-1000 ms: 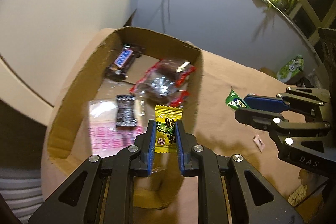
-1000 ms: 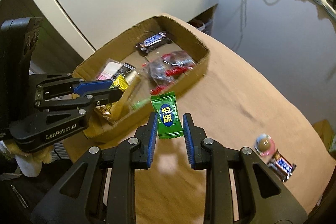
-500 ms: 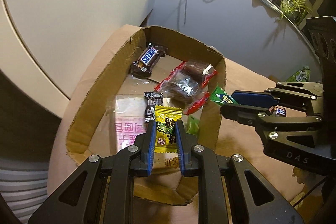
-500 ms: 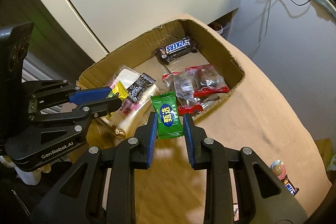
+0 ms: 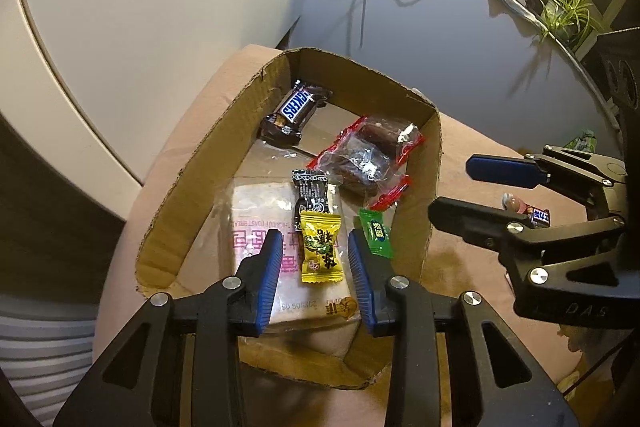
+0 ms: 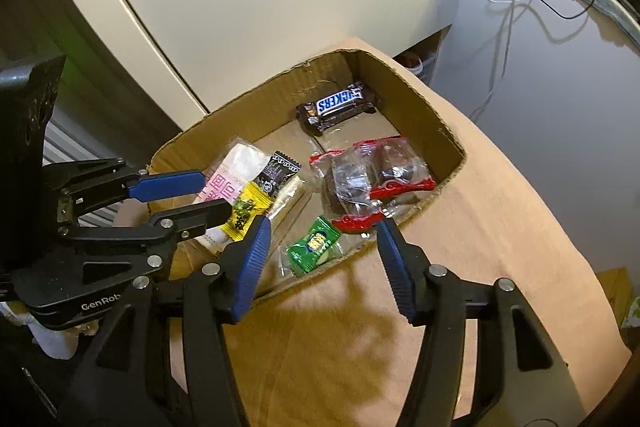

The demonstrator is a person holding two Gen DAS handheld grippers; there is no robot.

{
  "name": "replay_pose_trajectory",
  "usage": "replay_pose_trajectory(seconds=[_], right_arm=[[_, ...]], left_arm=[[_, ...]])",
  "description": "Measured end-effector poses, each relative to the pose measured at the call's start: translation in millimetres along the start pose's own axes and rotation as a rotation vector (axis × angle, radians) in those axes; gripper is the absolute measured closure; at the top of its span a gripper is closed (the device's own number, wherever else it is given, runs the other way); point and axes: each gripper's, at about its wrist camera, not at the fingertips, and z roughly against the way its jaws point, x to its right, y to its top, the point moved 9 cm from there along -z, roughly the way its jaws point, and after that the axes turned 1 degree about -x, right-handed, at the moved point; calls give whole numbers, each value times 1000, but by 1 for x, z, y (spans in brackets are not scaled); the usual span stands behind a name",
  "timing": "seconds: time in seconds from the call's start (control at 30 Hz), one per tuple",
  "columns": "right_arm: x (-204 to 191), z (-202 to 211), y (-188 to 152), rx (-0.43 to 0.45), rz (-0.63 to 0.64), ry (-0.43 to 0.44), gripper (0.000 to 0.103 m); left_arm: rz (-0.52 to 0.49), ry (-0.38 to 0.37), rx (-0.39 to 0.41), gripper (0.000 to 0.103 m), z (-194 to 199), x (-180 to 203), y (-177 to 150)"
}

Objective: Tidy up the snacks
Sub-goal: 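Open both grippers and move them back over the table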

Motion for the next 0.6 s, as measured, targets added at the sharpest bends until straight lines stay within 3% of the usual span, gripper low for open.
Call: replay_pose_trajectory(seconds=[0.1, 0.6], right_arm=[[7, 5, -3, 8, -17, -9, 38], [102, 46, -56, 20, -228, -93, 37]], left_arm=[[-3, -6, 1, 71, 1, 3, 0], [-106, -102, -12, 71, -4, 64, 1]])
